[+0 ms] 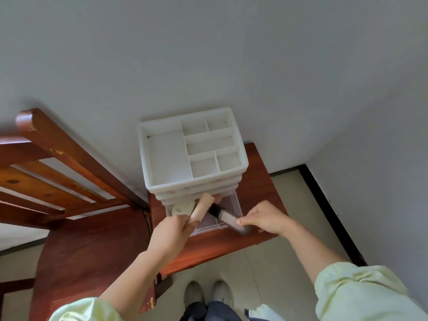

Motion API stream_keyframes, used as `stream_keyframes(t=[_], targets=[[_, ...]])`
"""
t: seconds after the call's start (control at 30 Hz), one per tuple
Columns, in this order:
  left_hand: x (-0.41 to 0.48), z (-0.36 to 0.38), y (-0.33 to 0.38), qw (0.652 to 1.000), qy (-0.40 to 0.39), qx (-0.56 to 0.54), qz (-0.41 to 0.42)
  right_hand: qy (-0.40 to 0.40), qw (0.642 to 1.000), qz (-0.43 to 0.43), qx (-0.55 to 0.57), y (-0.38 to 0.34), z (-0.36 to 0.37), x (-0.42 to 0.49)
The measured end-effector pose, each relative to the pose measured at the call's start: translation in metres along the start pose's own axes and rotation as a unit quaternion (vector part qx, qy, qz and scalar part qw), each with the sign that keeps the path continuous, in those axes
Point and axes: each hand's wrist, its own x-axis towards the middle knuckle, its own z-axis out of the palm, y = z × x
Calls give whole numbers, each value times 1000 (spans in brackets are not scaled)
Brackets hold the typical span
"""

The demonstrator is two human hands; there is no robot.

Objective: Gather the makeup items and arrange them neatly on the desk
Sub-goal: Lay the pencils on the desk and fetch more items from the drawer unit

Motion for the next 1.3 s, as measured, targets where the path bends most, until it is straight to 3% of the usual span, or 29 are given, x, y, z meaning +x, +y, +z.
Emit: stream_keyframes(t=[0.13,0.37,0.6,0.8,1.03,1.3], targets=[[-23,-12,12,984,8,-175,-21,20,979,24,202,17,9,-44],[-41,-61,78,905,-83,-418,21,68,883,-82,457,1,-1,-133],[-32,-91,153,892,-156,-392,161,221,770,-152,578,-13,5,-213],[-68,-87,210,871,-222,-348,267,363,626,-193,663,-5,32,-295],[-154,-36,282,811,-345,-309,357,477,510,-245,673,46,93,-404],[-290,48,322,748,-463,-231,415,589,381,-243,669,123,202,-519]])
